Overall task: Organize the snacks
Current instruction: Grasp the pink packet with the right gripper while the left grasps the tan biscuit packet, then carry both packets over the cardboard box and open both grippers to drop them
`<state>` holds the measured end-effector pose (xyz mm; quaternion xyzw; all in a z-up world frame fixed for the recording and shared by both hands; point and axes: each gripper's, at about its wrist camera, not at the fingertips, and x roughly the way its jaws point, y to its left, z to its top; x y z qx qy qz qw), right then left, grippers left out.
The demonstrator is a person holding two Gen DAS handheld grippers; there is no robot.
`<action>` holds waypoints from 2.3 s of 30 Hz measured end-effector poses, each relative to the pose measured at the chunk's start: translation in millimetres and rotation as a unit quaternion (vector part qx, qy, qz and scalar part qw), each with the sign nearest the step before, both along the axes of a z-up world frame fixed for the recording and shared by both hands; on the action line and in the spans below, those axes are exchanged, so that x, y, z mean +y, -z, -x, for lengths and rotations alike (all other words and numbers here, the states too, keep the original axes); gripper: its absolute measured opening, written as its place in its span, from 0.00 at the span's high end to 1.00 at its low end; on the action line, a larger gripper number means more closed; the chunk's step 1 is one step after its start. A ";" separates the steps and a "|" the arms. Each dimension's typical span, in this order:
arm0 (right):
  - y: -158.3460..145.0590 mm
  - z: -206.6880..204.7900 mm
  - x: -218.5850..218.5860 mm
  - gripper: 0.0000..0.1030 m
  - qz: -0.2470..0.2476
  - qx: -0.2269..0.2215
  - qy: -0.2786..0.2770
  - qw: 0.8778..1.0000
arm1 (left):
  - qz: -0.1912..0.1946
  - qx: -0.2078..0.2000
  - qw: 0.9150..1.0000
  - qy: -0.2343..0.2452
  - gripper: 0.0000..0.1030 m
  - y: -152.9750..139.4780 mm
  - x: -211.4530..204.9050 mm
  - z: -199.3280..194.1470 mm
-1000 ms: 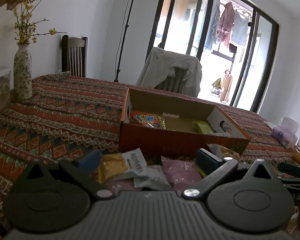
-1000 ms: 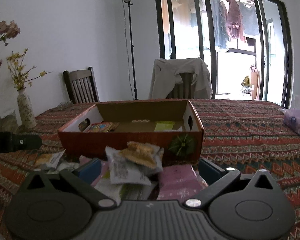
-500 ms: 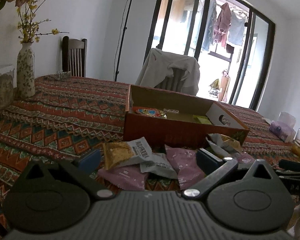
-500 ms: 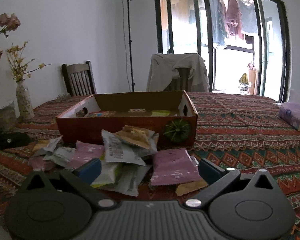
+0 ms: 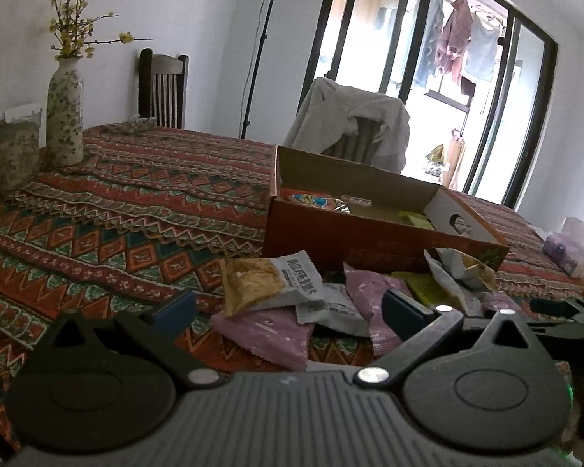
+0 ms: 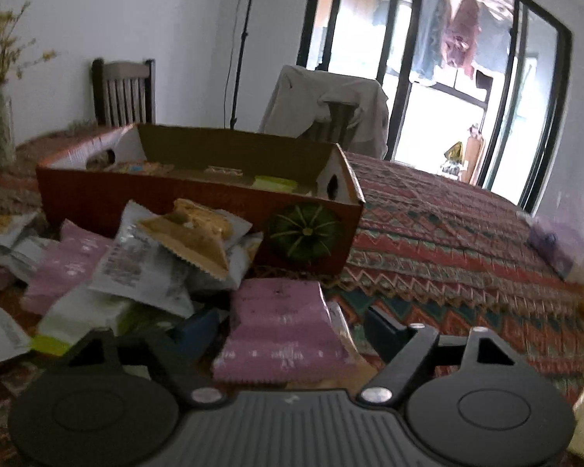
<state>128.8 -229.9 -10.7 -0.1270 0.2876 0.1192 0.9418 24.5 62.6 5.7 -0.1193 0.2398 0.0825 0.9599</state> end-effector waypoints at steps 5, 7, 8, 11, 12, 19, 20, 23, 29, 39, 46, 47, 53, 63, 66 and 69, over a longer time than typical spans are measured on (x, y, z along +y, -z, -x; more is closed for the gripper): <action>4.7 -8.7 5.8 0.43 0.002 0.008 -0.010 1.000 | -0.002 0.005 1.000 -0.005 0.00 1.7 2.2 -2.4; 5.5 -5.0 3.3 0.43 -0.005 0.001 -0.009 1.000 | -0.002 0.008 1.000 -0.007 0.00 2.9 3.5 -4.2; 4.7 -3.4 0.9 0.43 -0.011 -0.001 -0.007 1.000 | -0.001 0.010 1.000 -0.008 0.00 3.7 4.0 -5.3; -2.7 7.3 -9.8 0.43 -0.040 -0.038 0.004 0.999 | 0.002 0.017 1.000 -0.011 0.00 5.8 5.9 -9.8; -4.5 11.0 -13.1 0.43 -0.048 -0.049 0.007 0.998 | 0.003 0.019 1.000 -0.012 0.00 6.2 6.7 -11.5; -10.7 20.2 -27.2 0.43 -0.082 -0.088 0.025 0.992 | 0.012 0.052 0.998 -0.022 0.00 12.2 10.6 -44.4; -10.8 19.6 -28.8 0.43 -0.086 -0.088 0.027 0.992 | 0.013 0.058 0.998 -0.025 0.00 13.6 11.0 -49.7; -10.8 18.7 -31.5 0.43 -0.093 -0.087 0.029 0.991 | 0.023 0.073 0.996 -0.038 0.00 17.5 14.1 -66.2; -9.8 18.4 -31.6 0.43 -0.093 -0.089 0.031 0.991 | 0.015 0.091 0.994 -0.053 0.00 25.1 14.4 -87.8; -9.1 19.3 -35.3 0.43 -0.104 -0.087 0.034 0.990 | 0.039 0.074 0.996 -0.031 0.27 24.4 17.0 -85.0; -8.9 19.7 -37.6 0.43 -0.111 -0.087 0.035 0.989 | 0.021 0.061 0.998 -0.023 0.28 16.8 15.3 -75.5; -9.1 19.8 -37.7 0.43 -0.111 -0.087 0.035 0.989 | 0.017 0.058 0.998 -0.023 0.28 15.2 15.1 -73.8; -10.2 23.0 -37.0 0.43 -0.109 -0.096 0.034 0.989 | 0.009 0.038 0.999 -0.016 0.29 3.7 14.0 -64.1; -15.8 30.3 -29.2 0.43 -0.100 -0.114 0.024 0.988 | -0.006 -0.001 1.000 0.006 0.29 -23.6 3.4 -60.5; -24.1 32.4 -25.1 0.43 -0.104 -0.121 0.015 0.987 | -0.010 -0.010 1.000 0.013 0.29 -30.3 -2.2 -64.9; -33.9 31.8 -20.5 0.43 -0.105 -0.132 0.007 0.986 | -0.011 -0.018 1.000 0.020 0.29 -37.0 -6.4 -71.4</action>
